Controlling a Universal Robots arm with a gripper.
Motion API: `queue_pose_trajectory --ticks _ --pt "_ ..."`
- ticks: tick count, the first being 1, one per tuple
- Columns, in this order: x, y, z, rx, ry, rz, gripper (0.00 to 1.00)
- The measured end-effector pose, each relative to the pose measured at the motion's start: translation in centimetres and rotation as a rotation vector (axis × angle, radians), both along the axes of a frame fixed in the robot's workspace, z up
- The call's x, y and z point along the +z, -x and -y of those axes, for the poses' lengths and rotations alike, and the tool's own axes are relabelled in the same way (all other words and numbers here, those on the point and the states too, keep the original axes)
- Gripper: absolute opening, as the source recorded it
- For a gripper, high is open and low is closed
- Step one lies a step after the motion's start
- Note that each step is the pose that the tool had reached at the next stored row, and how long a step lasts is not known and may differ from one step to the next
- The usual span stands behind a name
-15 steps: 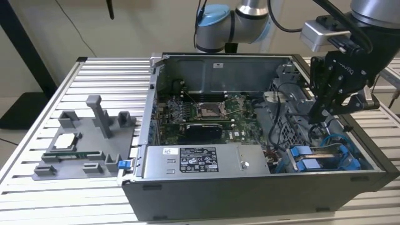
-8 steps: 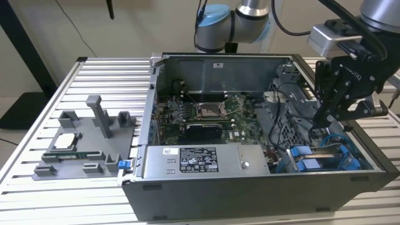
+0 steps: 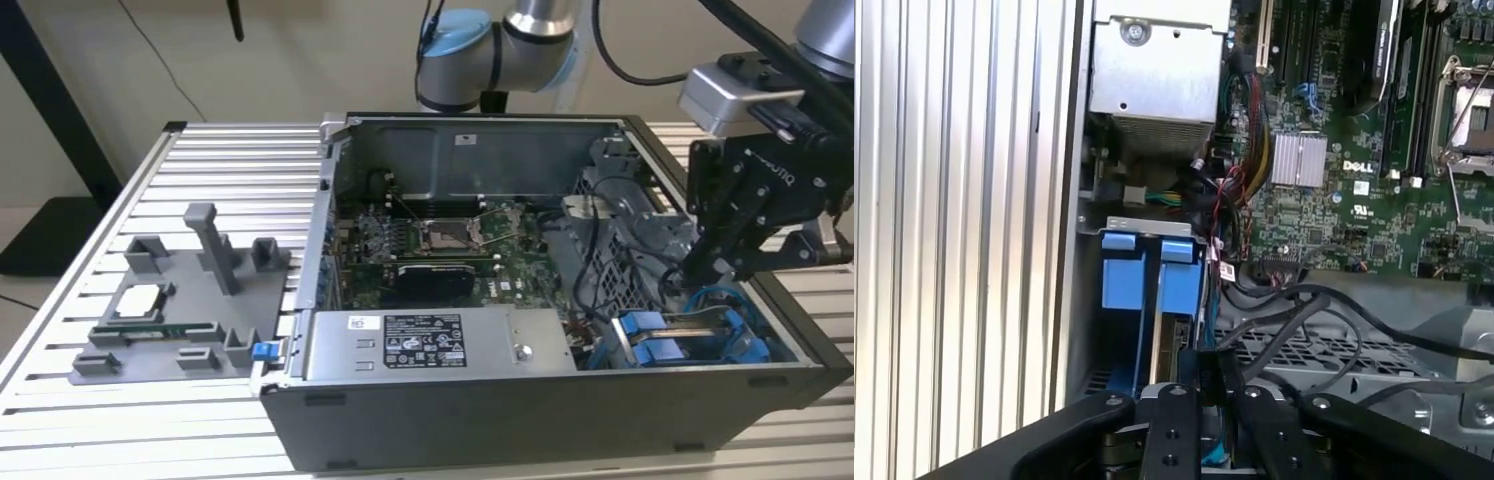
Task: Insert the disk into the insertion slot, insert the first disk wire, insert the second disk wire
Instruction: 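Insert the first disk wire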
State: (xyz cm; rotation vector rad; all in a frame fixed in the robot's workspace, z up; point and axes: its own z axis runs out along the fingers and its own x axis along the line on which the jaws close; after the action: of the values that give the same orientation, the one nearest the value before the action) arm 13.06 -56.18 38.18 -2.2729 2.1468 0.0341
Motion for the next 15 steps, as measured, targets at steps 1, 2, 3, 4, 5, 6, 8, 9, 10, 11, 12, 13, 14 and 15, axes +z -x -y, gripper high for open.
queue_pose_trajectory --ticks 1,2,3,4,5,6,8,9,10,11,12,13,14,15 --pt "-0.05 -0.1 0.15 0.0 0.0 -0.0011 0.0" --pt "-0.1 -0.3 0.3 0.0 0.0 -0.0023 0.0" --pt "-0.16 -0.4 0.43 0.0 0.0 -0.0033 0.0" --pt "-0.22 -0.5 0.57 0.0 0.0001 -0.0042 0.0" --pt "-0.28 -0.7 0.67 0.0 0.0001 -0.0049 0.0" --pt "-0.36 -0.8 0.75 0.0 0.0001 -0.0055 0.0" --pt "-0.56 -1.1 0.86 0.0 -0.0001 -0.0064 0.0" --pt "-0.65 -1.2 0.89 -0.001 -0.0001 -0.0067 0.0" --pt "-0.76 -1.3 0.91 -0.002 -0.0001 -0.0069 0.0" --pt "-0.87 -1.5 0.92 -0.003 -0.0001 -0.0071 0.0" --pt "-0.97 -1.5 0.94 -0.004 0.0 -0.0073 0.0" --pt "-1.08 -1.6 0.95 -0.006 0.0 -0.0074 0.0" --pt "-1.18 -1.6 0.96 -0.009 0.0 -0.0075 0.0" --pt "-1.3 -1.6 0.96 -0.014 -0.0001 -0.0076 0.0"
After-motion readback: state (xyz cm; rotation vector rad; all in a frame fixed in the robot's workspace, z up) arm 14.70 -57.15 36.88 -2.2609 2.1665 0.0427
